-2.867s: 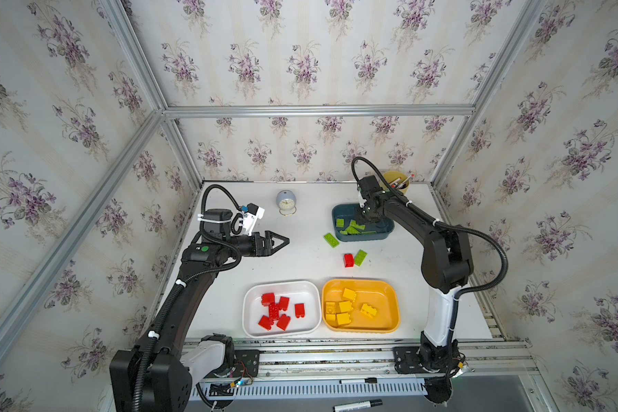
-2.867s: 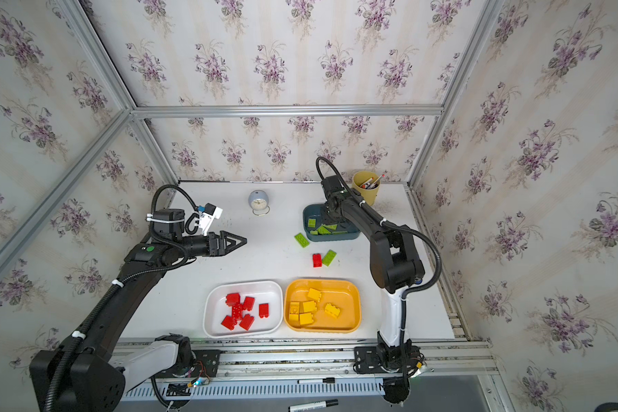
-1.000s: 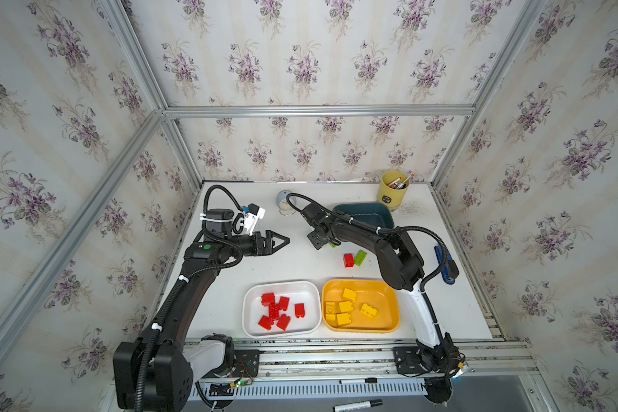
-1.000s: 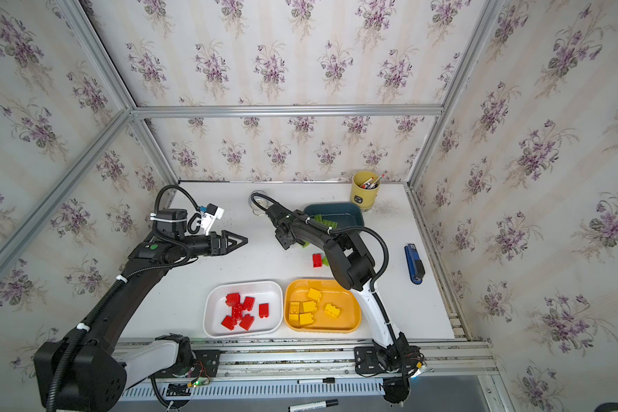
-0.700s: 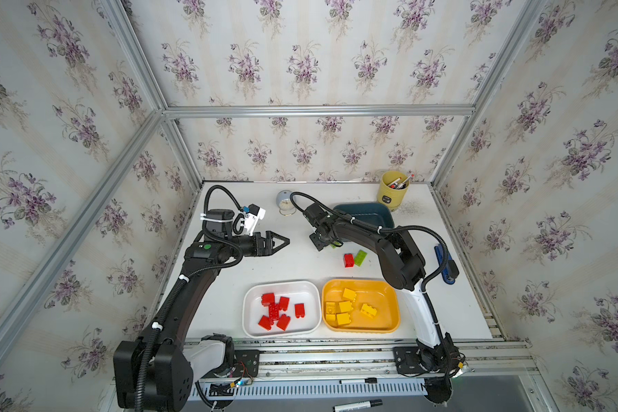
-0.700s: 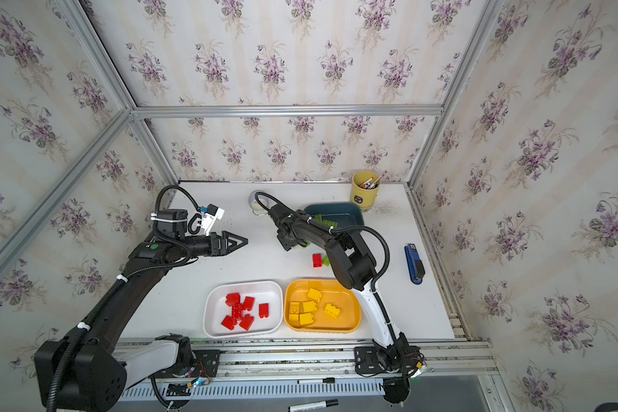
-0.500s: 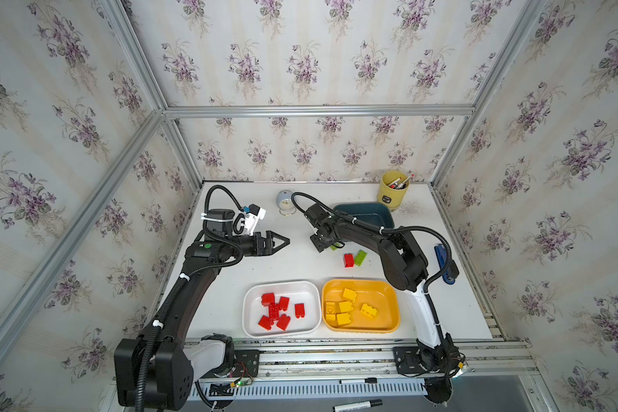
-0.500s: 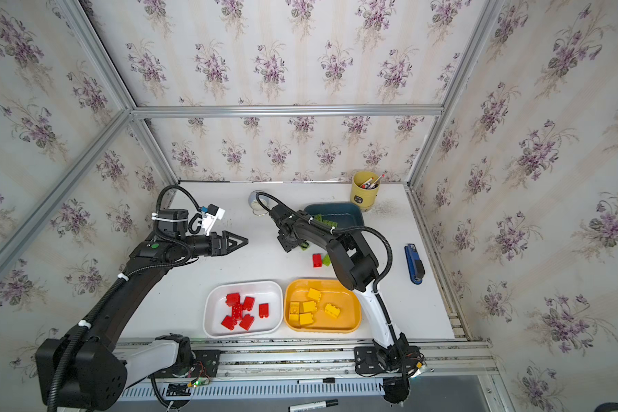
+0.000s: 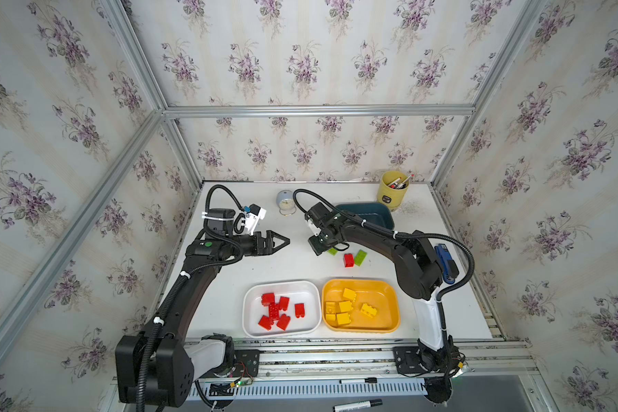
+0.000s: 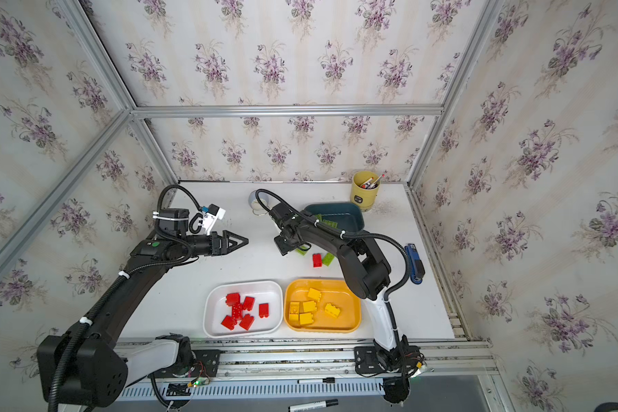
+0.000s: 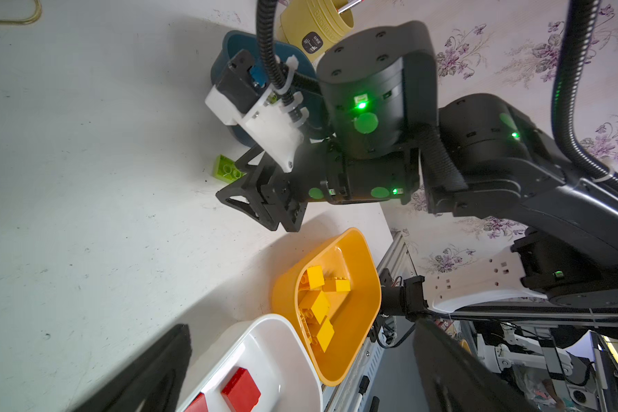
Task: Sort the legos into containers by color
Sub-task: 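Move the right gripper to a lime-green 2x3 brick and grasp it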
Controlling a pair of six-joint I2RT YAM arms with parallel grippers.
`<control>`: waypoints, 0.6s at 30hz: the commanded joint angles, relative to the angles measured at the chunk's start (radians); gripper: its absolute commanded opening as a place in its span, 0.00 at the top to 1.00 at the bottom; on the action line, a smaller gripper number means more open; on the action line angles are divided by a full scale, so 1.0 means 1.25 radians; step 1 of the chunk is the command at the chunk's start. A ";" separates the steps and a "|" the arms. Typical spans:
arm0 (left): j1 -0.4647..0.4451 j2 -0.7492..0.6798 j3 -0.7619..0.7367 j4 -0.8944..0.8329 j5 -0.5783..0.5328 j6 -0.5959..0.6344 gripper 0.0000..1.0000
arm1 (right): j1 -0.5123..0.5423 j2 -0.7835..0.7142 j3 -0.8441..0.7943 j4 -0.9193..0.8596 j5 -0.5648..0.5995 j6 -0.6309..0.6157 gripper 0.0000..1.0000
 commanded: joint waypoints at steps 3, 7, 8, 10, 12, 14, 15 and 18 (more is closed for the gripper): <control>0.001 0.000 0.005 0.003 0.010 0.014 0.01 | -0.020 0.007 -0.028 0.000 0.041 -0.118 0.34; 0.001 -0.004 0.005 0.001 0.008 0.016 0.01 | -0.036 0.030 -0.026 -0.002 0.030 -0.151 0.34; 0.001 -0.004 0.005 -0.001 0.007 0.017 0.01 | -0.037 0.036 -0.024 -0.002 0.038 -0.155 0.33; 0.001 -0.003 0.006 -0.001 0.008 0.017 0.01 | -0.044 0.047 -0.020 0.000 0.020 -0.156 0.33; 0.001 -0.001 0.007 -0.001 0.008 0.017 0.01 | -0.051 0.059 -0.011 -0.001 -0.020 -0.153 0.34; 0.001 0.000 0.010 -0.004 0.008 0.019 0.01 | -0.054 0.071 -0.007 -0.008 -0.048 -0.153 0.36; 0.001 0.000 0.011 -0.005 0.008 0.019 0.01 | -0.053 0.075 -0.007 -0.009 -0.053 -0.153 0.37; 0.001 0.002 0.015 -0.005 0.008 0.019 0.01 | -0.057 0.084 -0.002 -0.021 -0.067 -0.153 0.46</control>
